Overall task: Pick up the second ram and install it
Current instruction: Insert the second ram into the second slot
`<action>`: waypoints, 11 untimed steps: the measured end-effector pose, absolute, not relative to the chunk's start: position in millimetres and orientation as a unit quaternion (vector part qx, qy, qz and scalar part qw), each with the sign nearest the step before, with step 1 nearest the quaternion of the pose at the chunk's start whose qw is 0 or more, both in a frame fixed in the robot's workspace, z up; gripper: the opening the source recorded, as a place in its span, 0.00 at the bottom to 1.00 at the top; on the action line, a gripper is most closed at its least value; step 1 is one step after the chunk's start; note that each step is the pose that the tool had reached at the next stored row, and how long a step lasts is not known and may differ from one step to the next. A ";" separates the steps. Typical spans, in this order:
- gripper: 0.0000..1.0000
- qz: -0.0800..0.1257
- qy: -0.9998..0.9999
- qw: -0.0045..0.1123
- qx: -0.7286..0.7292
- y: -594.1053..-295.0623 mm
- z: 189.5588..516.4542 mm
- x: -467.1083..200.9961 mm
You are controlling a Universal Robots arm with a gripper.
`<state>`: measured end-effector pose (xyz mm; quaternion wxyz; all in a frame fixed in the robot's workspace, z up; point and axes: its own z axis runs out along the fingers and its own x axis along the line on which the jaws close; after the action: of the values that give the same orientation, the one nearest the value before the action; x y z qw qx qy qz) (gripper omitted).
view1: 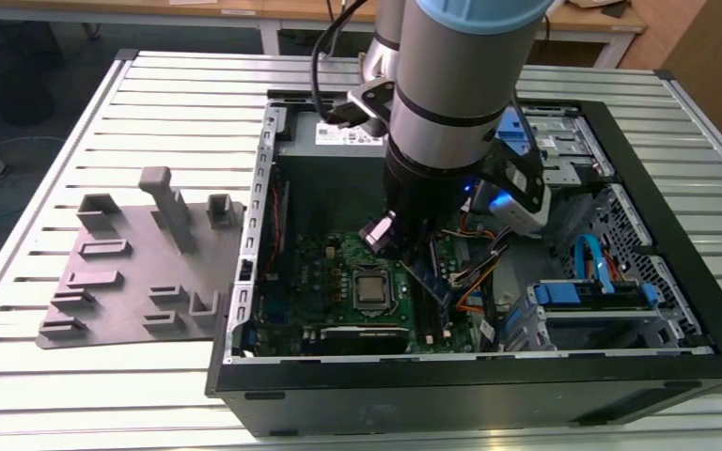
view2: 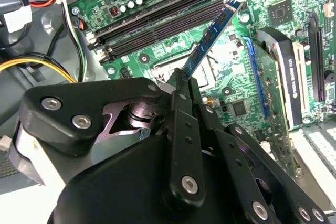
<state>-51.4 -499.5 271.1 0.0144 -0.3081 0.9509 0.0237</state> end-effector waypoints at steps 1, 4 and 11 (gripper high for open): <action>0.11 0.024 0.952 0.014 -0.305 -499.6 271.2 -51.4; 0.11 0.023 0.956 0.015 -0.293 -499.5 271.1 -51.4; 0.11 0.023 0.963 0.015 -0.268 -499.5 271.1 -51.4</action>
<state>-51.4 -499.5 271.1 0.0153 -0.2675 0.9632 0.0230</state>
